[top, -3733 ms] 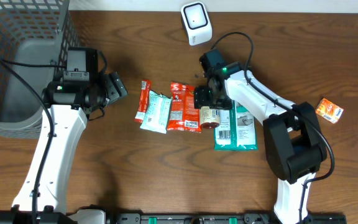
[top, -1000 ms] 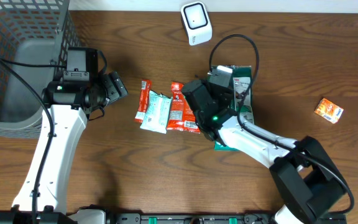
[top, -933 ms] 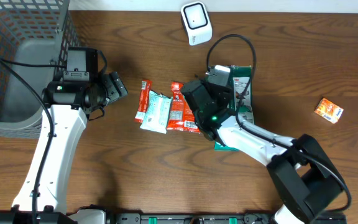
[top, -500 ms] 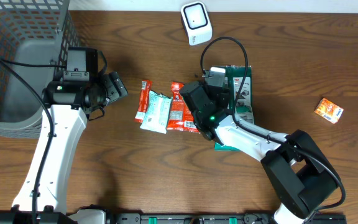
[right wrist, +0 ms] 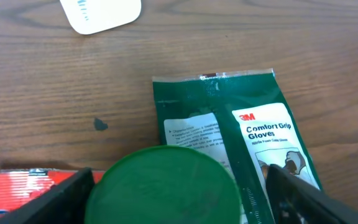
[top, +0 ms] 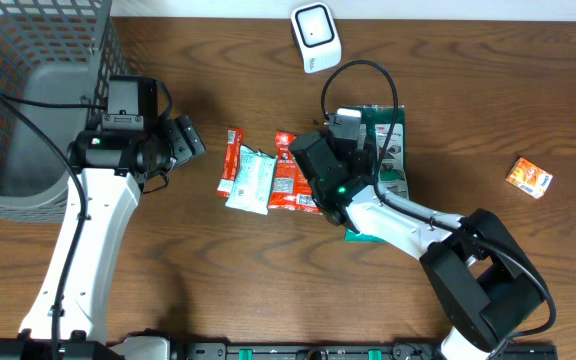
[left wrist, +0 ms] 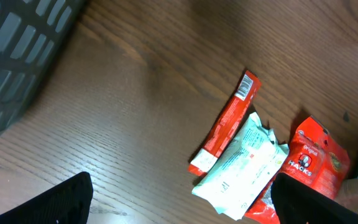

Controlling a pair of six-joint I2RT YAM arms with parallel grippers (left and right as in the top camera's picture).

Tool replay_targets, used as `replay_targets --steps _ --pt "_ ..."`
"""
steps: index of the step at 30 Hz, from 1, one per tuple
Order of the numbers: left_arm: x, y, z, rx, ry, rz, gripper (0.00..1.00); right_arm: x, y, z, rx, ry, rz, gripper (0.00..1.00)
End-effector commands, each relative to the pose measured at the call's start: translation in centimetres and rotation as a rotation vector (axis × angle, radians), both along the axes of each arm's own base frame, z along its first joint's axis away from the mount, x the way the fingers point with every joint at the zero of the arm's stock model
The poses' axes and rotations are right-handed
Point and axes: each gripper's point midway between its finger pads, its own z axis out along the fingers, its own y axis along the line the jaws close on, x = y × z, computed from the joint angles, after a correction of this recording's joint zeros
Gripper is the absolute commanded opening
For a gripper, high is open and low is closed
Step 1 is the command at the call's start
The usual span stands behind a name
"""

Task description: Scan the item barcode

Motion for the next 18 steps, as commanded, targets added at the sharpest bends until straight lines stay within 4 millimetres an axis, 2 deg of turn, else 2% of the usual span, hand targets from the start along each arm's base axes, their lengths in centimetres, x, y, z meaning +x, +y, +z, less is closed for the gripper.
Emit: replay_targets --steps 1,5,8,13,18 --pt "0.2 0.3 0.2 0.019 -0.004 -0.007 0.92 0.0 -0.1 0.2 -0.014 0.005 0.007 0.88" --pt "0.2 0.3 0.2 0.019 -0.004 -0.007 0.92 -0.2 -0.2 1.4 -0.074 0.014 0.056 0.88" --pt "0.2 0.3 0.2 0.019 -0.004 -0.007 0.92 -0.7 0.1 2.9 -0.047 0.022 0.091 0.87" --pt "0.2 0.3 0.2 0.019 -0.004 -0.007 0.92 -2.4 0.7 6.3 0.041 0.038 0.174 0.84" --pt "0.2 0.3 0.2 0.019 -0.004 -0.007 0.92 -3.9 0.8 10.2 0.120 0.011 0.228 0.73"
